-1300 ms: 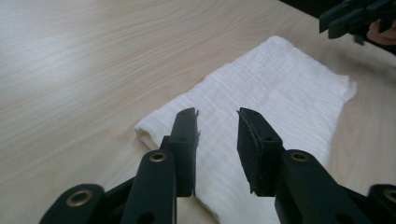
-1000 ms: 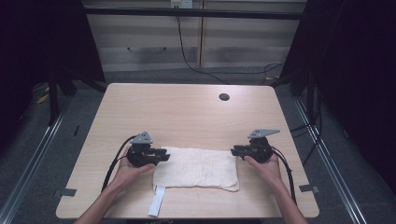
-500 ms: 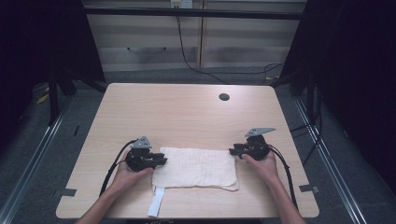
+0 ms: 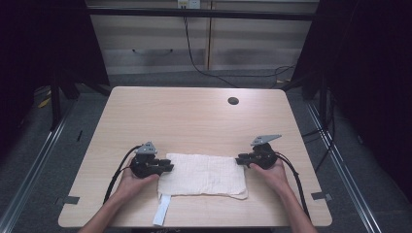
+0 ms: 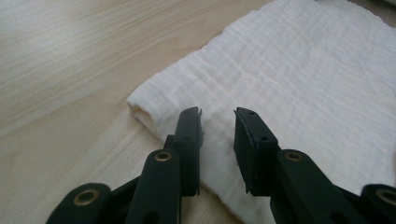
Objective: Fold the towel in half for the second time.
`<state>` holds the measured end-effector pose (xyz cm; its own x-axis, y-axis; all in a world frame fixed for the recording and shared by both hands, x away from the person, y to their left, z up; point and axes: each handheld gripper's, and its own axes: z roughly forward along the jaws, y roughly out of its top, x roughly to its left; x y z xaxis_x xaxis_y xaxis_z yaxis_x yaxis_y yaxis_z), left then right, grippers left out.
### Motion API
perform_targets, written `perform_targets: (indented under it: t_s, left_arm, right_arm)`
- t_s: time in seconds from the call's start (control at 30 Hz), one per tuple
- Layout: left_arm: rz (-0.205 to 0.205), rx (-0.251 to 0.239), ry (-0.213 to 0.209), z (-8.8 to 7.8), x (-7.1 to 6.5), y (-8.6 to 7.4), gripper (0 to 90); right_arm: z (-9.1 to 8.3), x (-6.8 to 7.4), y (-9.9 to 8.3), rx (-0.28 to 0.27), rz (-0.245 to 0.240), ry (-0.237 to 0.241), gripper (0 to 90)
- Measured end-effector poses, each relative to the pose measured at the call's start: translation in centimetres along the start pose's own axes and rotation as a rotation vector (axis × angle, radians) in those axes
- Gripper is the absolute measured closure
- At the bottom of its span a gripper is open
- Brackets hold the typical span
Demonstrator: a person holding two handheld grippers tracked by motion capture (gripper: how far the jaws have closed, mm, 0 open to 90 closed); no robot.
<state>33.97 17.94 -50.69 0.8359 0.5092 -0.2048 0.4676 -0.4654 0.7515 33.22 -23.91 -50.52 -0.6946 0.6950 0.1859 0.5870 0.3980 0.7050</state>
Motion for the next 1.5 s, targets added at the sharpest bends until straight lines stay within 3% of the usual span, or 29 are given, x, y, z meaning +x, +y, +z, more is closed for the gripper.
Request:
perform_targets:
  t_s: [0.13,0.33,0.47,0.6,0.77,0.83,1.1,1.4,1.5]
  left_arm:
    - [0.006,0.008,0.006,-0.1,-0.1,0.0,70.8]
    - [0.01,0.042,-0.015,-0.7,-0.6,0.0,68.8]
    - [-0.007,-0.025,-0.015,-1.9,-0.4,0.6,66.3]
    - [-0.059,-0.073,0.018,-2.8,1.4,1.7,63.1]
    - [-0.076,-0.055,0.039,-1.5,3.6,2.2,61.3]
    - [-0.092,-0.035,0.022,-0.6,4.1,2.2,60.0]
    - [-0.096,-0.02,-0.006,0.5,3.8,2.0,59.2]
    - [-0.03,0.032,0.008,0.9,2.9,1.7,59.2]
    - [0.03,0.053,0.045,0.7,2.0,1.5,62.9]
  right_arm:
    - [-0.4,-0.5,-0.2,-0.021,0.038,0.021,86.6]
    - [-0.4,-0.3,-0.2,-0.028,0.045,0.009,87.4]
    - [-0.2,-0.2,0.0,-0.026,0.034,0.004,87.4]
    - [-0.3,-0.2,0.3,-0.046,0.04,0.004,87.4]
    - [-0.8,-0.3,0.4,-0.067,0.045,0.007,87.4]
    - [-0.7,-0.3,0.4,-0.065,0.047,0.007,87.4]
    - [-0.7,-0.3,0.3,-0.061,0.05,0.007,87.3]
    - [-0.6,-0.2,0.3,-0.064,0.053,0.005,87.3]
    - [-0.5,-0.1,0.4,-0.065,0.049,0.004,87.3]
